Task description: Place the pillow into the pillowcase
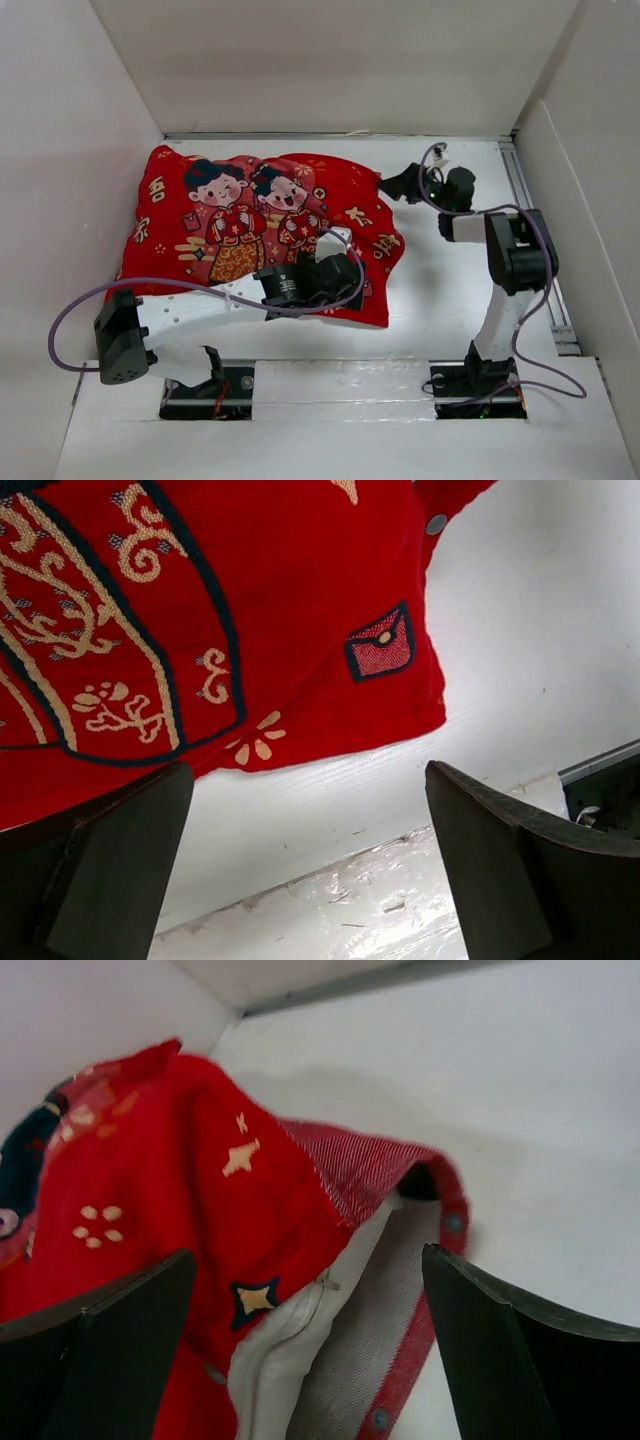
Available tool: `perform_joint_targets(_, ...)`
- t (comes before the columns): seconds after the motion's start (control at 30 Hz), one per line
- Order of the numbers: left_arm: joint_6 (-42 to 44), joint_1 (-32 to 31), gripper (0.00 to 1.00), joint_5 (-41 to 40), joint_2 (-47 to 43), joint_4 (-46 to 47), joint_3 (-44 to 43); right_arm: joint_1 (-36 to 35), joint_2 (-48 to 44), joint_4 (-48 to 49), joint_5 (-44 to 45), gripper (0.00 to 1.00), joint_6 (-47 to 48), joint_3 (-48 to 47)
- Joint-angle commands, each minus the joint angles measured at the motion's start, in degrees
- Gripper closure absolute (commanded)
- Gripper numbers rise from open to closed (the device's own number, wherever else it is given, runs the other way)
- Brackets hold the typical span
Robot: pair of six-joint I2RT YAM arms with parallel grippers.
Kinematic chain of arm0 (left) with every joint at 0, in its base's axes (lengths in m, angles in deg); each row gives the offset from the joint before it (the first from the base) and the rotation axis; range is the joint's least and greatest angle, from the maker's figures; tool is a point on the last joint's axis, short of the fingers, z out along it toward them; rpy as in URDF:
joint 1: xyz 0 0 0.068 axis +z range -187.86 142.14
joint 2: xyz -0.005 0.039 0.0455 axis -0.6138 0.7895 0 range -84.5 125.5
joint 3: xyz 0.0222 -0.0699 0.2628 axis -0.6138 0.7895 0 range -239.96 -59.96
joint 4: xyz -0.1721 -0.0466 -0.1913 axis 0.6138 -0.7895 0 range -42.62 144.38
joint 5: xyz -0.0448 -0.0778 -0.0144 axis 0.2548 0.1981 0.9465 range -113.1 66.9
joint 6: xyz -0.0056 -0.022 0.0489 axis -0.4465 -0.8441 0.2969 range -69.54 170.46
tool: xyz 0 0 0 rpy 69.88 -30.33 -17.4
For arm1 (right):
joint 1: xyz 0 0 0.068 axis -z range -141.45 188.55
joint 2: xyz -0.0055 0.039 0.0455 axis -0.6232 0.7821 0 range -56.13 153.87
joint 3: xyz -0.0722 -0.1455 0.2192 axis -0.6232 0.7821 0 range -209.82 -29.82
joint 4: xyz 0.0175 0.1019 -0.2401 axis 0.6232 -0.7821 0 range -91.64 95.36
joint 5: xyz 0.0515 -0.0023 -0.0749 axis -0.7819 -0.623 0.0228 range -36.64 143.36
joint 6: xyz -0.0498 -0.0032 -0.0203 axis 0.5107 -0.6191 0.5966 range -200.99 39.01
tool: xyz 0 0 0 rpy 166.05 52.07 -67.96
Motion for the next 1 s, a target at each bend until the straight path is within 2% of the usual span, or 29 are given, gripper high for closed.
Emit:
perform_joint_targets(0.0, -0.5, -0.2, 0.00, -0.2, -1.8, 1.2, -0.2, -3.8, 6.7, 8.4, -5.3, 0.00, -4.3, -3.2)
perform_joint_targets(0.13, -0.5, -0.2, 0.00, 0.3, -2.5, 1.7, 1.1, -7.4, 12.3, 9.2, -6.6, 0.00, -5.3, -8.6)
perform_joint_targets(0.17, -0.5, -0.2, 0.00, 0.3, -3.1, 1.7, 1.1, -7.9, 12.3, 9.2, -4.5, 0.00, -5.3, -8.6)
perform_joint_targets(0.23, 0.0, -0.2, 0.00, 0.3, -3.7, 1.7, 1.1, -7.1, 12.3, 10.7, -3.1, 0.15, -5.3, -8.6)
perform_joint_targets(0.27, 0.0, -0.2, 0.00, 0.3, -4.2, 1.7, 1.1, -6.5, 11.4, 10.7, -2.2, 0.26, -5.3, -8.0)
perform_joint_targets(0.33, 0.5, -0.2, 0.00, 0.3, -4.7, 1.7, 1.7, -4.0, 10.1, 9.3, 0.5, 0.87, -5.3, -8.0)
perform_joint_targets(0.37, 0.5, -0.2, 0.00, 0.3, -4.7, 1.7, 2.2, -3.1, 8.7, 6.4, 1.3, 1.00, -4.3, -8.0)
perform_joint_targets(0.4, 0.5, -0.2, 0.00, 0.3, -4.7, 1.7, 2.2, -2.2, 7.8, 5.4, 3.2, 1.00, -3.5, -8.0)
perform_joint_targets(0.53, 1.1, -0.2, 0.00, 0.3, -4.1, 2.8, 2.8, 2.9, 2.1, -4.2, 8.8, 0.96, 3.0, -7.5)
perform_joint_targets(0.67, 2.2, -0.2, 0.00, -1.8, -2.4, 4.2, 2.8, 8.4, 2.6, -7.0, 6.9, 0.99, 4.4, -10.7)
perform_joint_targets(0.7, 2.2, -0.2, 0.00, -2.4, -1.8, 5.3, 2.8, 9.2, 4.6, -10.3, 6.0, 0.93, 4.9, -12.3)
perform_joint_targets(0.73, 2.9, -0.2, 0.00, -3.2, -0.4, 5.8, 1.6, 9.9, 6.1, -13.0, 4.4, 0.81, 5.5, -14.6)
perform_joint_targets(0.77, 2.9, -0.2, 0.00, -4.2, 0.5, 6.4, 1.0, 11.0, 7.6, -15.3, -0.5, 0.32, 6.0, -17.2)
perform_joint_targets(0.8, 2.9, -0.2, 0.00, -5.9, 1.7, 6.4, 0.0, 11.0, 8.8, -16.8, -1.8, 0.08, 6.0, -20.0)
perform_joint_targets(0.83, 2.4, 0.3, 0.00, -7.7, 4.1, 6.4, -0.9, 11.0, 8.2, -16.9, -1.0, 0.02, 4.9, -19.1)
perform_joint_targets(0.87, 1.8, 2.3, 0.00, -10.1, 5.4, 5.7, -2.8, 11.0, 6.6, -15.1, 3.5, 0.00, 4.9, -17.1)
perform_joint_targets(0.9, 1.1, 5.6, 0.00, -9.0, 7.6, 5.7, -3.4, 11.0, 2.8, -13.4, 8.6, 0.00, 5.9, -12.7)
perform_joint_targets(0.93, 1.1, 5.6, 0.00, -9.0, 7.6, 6.8, -3.4, 10.5, 1.3, -13.4, 8.6, 0.00, 6.8, -11.4)
perform_joint_targets(0.97, 1.8, 8.7, 0.00, -6.5, 9.4, 8.0, -3.9, 10.5, 0.4, -13.4, 9.9, 0.00, 7.6, -10.8)
